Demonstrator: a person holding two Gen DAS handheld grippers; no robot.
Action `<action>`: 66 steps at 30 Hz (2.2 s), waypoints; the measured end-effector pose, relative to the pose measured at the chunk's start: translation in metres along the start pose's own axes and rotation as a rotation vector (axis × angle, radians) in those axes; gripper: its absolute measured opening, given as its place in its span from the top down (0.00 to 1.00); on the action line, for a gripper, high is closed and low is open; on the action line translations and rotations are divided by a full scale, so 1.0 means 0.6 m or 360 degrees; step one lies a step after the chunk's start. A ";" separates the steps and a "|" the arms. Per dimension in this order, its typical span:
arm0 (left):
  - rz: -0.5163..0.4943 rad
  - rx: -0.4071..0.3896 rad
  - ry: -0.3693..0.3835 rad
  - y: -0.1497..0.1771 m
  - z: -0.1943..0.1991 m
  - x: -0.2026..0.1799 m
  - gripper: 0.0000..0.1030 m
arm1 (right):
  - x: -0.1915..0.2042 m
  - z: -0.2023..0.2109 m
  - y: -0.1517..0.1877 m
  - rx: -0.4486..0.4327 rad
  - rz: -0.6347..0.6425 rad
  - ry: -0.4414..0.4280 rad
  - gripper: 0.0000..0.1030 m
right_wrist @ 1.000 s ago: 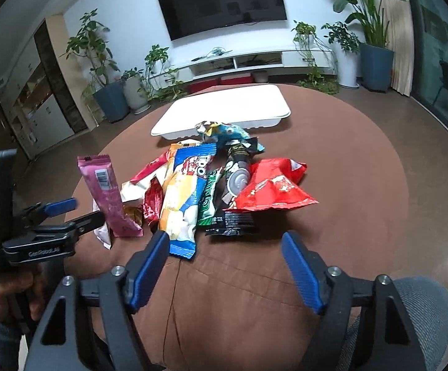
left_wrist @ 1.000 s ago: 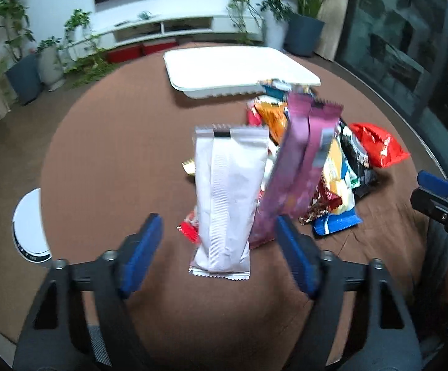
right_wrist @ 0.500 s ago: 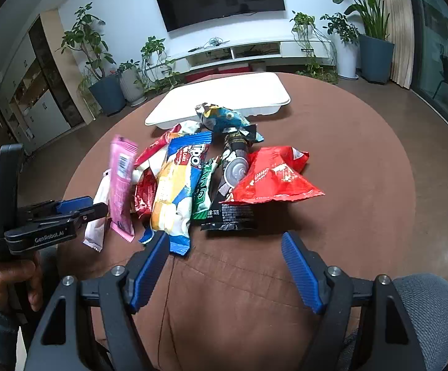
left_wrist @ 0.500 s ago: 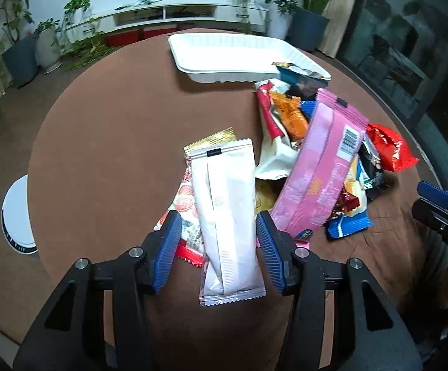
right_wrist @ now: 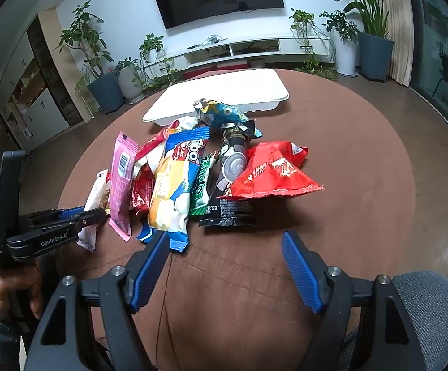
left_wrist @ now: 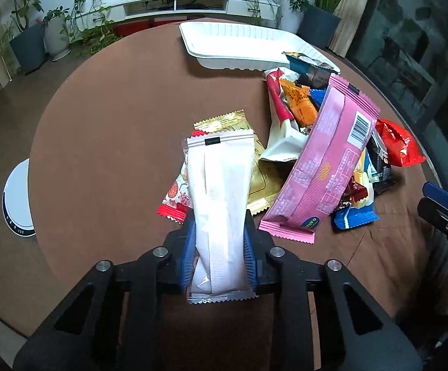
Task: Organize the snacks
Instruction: 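Grasp the white wrapper with the left gripper while the right gripper approaches the pink bar, then lift the white wrapper with the left gripper while the right gripper grasps the pink bar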
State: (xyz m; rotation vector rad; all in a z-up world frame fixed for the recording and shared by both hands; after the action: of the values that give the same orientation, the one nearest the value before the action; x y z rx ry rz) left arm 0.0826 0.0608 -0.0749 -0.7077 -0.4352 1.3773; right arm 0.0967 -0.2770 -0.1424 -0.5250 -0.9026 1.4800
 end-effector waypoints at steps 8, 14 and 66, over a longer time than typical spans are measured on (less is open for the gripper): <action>0.0073 -0.0049 0.0055 0.007 0.030 0.012 0.77 | 0.030 -0.002 -0.003 0.0007 0.0011 -0.0113 0.24; 0.0169 -0.0112 0.0162 0.017 0.061 0.027 0.77 | 0.091 -0.042 -0.007 0.0136 -0.0110 -0.0415 0.24; 0.0398 -0.0231 0.0340 0.054 0.096 0.083 0.77 | 0.151 -0.197 -0.057 0.0322 -0.0281 -0.0345 0.76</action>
State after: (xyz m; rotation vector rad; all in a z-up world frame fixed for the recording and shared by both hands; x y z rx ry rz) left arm 0.0289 0.1223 -0.0615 -1.0455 -0.2853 1.4936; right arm 0.1978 -0.1651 -0.1677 -0.1338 -0.9291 1.4638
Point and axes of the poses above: each gripper's, at about its wrist camera, not at the fingertips, and z roughly against the way its jaws point, x to its left, y to its underside, the point moved 1 cm from there along -z, roughly the way its jaws point, and after that the axes turned 10 degrees about -x, right-handed, at the moved point
